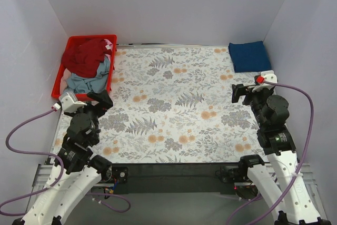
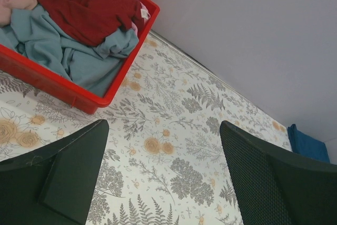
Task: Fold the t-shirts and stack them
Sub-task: Reset both grippers
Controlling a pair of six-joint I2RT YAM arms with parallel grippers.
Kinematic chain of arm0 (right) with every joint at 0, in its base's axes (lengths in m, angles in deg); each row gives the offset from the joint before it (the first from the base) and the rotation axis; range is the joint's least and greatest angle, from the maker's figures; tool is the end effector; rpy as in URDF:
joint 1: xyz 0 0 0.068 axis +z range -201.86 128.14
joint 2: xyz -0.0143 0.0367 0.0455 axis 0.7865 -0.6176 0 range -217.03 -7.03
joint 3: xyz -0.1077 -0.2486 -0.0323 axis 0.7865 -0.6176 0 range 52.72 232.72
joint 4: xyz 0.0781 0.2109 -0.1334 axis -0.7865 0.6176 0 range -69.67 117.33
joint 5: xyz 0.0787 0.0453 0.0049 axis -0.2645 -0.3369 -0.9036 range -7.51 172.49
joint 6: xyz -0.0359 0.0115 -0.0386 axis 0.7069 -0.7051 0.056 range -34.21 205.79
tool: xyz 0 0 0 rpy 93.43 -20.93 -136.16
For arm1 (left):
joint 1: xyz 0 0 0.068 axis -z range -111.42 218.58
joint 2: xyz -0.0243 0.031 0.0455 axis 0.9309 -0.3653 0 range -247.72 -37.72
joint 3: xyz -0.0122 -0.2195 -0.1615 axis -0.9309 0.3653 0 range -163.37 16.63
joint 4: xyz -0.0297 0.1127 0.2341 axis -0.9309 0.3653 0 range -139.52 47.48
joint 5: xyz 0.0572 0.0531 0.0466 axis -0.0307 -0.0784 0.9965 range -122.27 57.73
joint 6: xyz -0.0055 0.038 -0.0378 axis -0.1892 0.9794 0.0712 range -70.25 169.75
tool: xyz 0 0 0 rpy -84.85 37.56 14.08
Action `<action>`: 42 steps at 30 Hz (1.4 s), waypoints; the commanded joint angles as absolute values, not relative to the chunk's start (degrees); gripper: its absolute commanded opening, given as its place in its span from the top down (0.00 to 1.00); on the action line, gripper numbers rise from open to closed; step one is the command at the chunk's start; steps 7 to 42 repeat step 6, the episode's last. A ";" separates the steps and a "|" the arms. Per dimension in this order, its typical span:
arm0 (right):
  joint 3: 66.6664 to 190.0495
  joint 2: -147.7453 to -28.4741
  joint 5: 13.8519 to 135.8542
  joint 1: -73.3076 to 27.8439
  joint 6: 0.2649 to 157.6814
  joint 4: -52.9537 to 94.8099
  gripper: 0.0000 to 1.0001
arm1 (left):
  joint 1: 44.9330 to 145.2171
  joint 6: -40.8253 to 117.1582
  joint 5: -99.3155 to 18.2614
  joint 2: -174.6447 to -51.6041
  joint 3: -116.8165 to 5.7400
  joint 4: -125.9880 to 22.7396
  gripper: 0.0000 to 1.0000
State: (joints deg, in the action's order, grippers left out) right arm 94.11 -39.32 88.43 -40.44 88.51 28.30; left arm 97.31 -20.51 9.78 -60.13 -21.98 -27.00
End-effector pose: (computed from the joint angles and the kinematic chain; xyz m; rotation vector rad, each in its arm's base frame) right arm 0.1367 0.0238 0.3547 -0.1095 1.5474 0.0399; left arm 0.0942 -0.0244 0.3291 -1.0868 1.3068 -0.6929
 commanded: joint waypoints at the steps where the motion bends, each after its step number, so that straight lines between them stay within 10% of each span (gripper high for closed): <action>1: 93.33 -37.88 87.59 -40.35 88.07 23.59 0.02 | 97.49 -19.95 12.38 -61.01 -21.51 -29.57 0.14; 42: 92.63 -36.74 87.42 -40.35 89.04 23.15 0.02 | 97.49 -17.58 12.12 -63.29 -21.52 -31.76 0.14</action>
